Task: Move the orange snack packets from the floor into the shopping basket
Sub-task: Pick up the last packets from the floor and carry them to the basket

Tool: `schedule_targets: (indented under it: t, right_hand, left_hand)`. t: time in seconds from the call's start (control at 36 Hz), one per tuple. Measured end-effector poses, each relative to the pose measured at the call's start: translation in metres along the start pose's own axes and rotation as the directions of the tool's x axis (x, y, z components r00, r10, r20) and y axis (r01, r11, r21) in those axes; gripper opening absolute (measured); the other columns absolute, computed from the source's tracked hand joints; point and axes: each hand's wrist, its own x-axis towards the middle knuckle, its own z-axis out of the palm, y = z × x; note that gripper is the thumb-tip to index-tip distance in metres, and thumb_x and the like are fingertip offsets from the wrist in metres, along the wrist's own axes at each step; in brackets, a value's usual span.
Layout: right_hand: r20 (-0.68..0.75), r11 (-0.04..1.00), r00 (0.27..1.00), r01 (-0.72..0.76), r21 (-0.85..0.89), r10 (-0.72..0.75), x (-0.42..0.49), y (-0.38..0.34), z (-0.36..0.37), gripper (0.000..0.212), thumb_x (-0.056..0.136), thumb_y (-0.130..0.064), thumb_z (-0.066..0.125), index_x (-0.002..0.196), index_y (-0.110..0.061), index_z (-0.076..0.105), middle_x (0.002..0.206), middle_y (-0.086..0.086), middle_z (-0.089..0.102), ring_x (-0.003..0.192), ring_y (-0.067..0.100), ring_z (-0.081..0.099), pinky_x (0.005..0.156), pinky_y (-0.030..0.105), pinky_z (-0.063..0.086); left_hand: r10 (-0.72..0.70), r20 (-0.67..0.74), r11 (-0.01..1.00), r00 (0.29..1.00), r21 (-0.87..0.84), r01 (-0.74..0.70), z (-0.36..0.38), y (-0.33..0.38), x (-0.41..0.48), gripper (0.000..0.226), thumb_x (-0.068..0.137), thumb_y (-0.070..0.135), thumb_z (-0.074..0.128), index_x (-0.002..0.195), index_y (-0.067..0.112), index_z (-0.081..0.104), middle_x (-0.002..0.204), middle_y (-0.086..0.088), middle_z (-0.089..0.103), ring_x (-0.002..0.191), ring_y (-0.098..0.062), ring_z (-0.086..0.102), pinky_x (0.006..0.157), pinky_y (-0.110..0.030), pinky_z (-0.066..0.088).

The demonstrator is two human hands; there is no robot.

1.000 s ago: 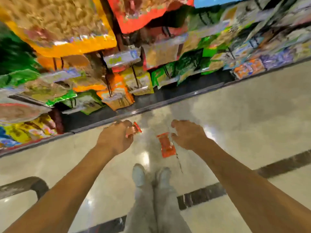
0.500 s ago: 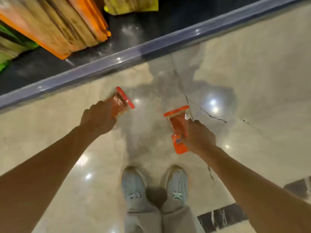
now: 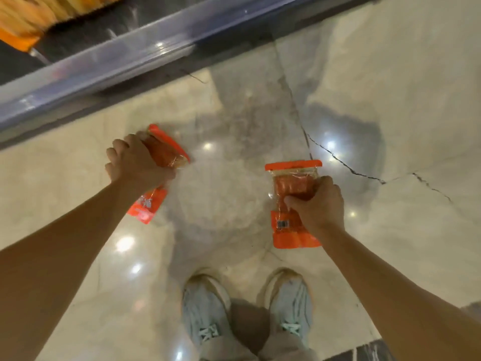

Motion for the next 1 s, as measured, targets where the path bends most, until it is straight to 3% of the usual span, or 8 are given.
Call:
schedule_targets:
  t: [0.17, 0.31, 0.58, 0.64, 0.72, 0.86, 0.92, 1.0]
  right_hand:
    - [0.052, 0.994, 0.998, 0.02, 0.104, -0.025, -0.011, -0.006, -0.02, 0.034, 0.078, -0.022, 0.075, 0.106, -0.021, 0.058, 0.087, -0.008, 0.061, 0.086, 0.017, 0.06, 0.066, 0.025, 0.044]
    - [0.068, 0.982, 0.994, 0.069, 0.174, -0.082, -0.036, -0.017, -0.058, 0.024, 0.079, -0.021, 0.072, 0.102, -0.022, 0.066, 0.085, -0.012, 0.065, 0.078, 0.009, 0.062, 0.06, 0.015, 0.04]
    - [-0.048, 0.927, 0.983, 0.185, 0.325, -0.179, -0.119, -0.081, -0.242, 0.017, 0.081, -0.019, 0.072, 0.096, -0.021, 0.066, 0.087, -0.006, 0.07, 0.077, 0.011, 0.065, 0.065, 0.018, 0.047]
    - [-0.086, 0.893, 0.982, 0.188, 0.409, -0.168, -0.152, -0.097, -0.308, 0.016, 0.08, -0.015, 0.073, 0.094, -0.016, 0.065, 0.088, 0.001, 0.073, 0.078, 0.015, 0.069, 0.069, 0.026, 0.056]
    - [-0.152, 0.833, 0.968, 0.249, 0.494, -0.199, -0.21, -0.122, -0.412, 0.019, 0.082, -0.008, 0.074, 0.097, -0.004, 0.063, 0.088, 0.007, 0.07, 0.067, 0.008, 0.065, 0.061, 0.02, 0.054]
    - [-0.351, 0.759, 0.91, 0.386, 0.524, -0.221, -0.313, -0.147, -0.575, 0.021, 0.076, -0.01, 0.078, 0.083, -0.024, 0.064, 0.078, 0.002, 0.069, 0.069, 0.022, 0.066, 0.071, 0.044, 0.058]
    - [-0.439, 0.727, 0.871, 0.447, 0.521, -0.221, -0.362, -0.153, -0.631, 0.029, 0.075, -0.009, 0.079, 0.079, -0.033, 0.064, 0.075, -0.002, 0.072, 0.066, 0.012, 0.069, 0.068, 0.035, 0.059]
    - [-0.543, 0.653, 0.811, 0.535, 0.536, -0.218, -0.438, -0.152, -0.7, 0.036, 0.077, -0.001, 0.08, 0.082, -0.031, 0.061, 0.069, -0.012, 0.066, 0.054, -0.007, 0.057, 0.058, 0.013, 0.05]
  left_hand:
    - [0.006, 0.154, 0.999, 0.988, -0.046, 0.001, -0.015, 0.006, -0.014, 0.088, 0.061, 0.033, 0.085, 0.13, 0.005, 0.038, 0.125, -0.019, 0.05, 0.118, -0.042, 0.05, 0.098, -0.05, 0.041]
    - [0.216, 0.236, 0.953, 0.947, -0.262, -0.152, -0.039, 0.009, -0.05, 0.02, 0.082, 0.017, 0.071, 0.096, 0.009, 0.059, 0.099, -0.015, 0.063, 0.091, -0.034, 0.061, 0.075, -0.037, 0.044]
    - [0.315, 0.204, 0.708, 0.927, -0.701, -0.086, -0.191, 0.074, -0.172, 0.026, 0.067, 0.019, 0.083, 0.091, 0.021, 0.071, 0.096, -0.008, 0.074, 0.09, -0.033, 0.071, 0.089, -0.054, 0.055]
    - [0.347, 0.185, 0.66, 0.92, -0.745, -0.099, -0.247, 0.099, -0.211, 0.022, 0.074, 0.007, 0.08, 0.09, 0.02, 0.073, 0.091, -0.005, 0.076, 0.086, -0.029, 0.071, 0.089, -0.052, 0.055]
    - [0.446, 0.123, 0.558, 0.887, -0.813, -0.168, -0.34, 0.14, -0.279, 0.026, 0.078, -0.008, 0.072, 0.084, 0.018, 0.07, 0.084, -0.006, 0.074, 0.081, -0.027, 0.067, 0.087, -0.049, 0.054]
    - [0.618, 0.035, 0.414, 0.785, -0.864, -0.286, -0.493, 0.195, -0.396, 0.023, 0.082, -0.012, 0.066, 0.093, 0.009, 0.067, 0.076, 0.001, 0.077, 0.066, -0.013, 0.07, 0.066, -0.034, 0.059]
    - [0.646, -0.056, 0.401, 0.761, -0.824, -0.401, -0.549, 0.208, -0.444, 0.023, 0.081, -0.007, 0.07, 0.085, 0.015, 0.068, 0.07, 0.003, 0.074, 0.064, -0.015, 0.067, 0.063, -0.031, 0.055]
    - [0.703, -0.162, 0.351, 0.693, -0.768, -0.536, -0.619, 0.217, -0.515, 0.02, 0.077, 0.006, 0.079, 0.089, 0.019, 0.07, 0.085, 0.002, 0.076, 0.081, -0.02, 0.071, 0.077, -0.038, 0.056]
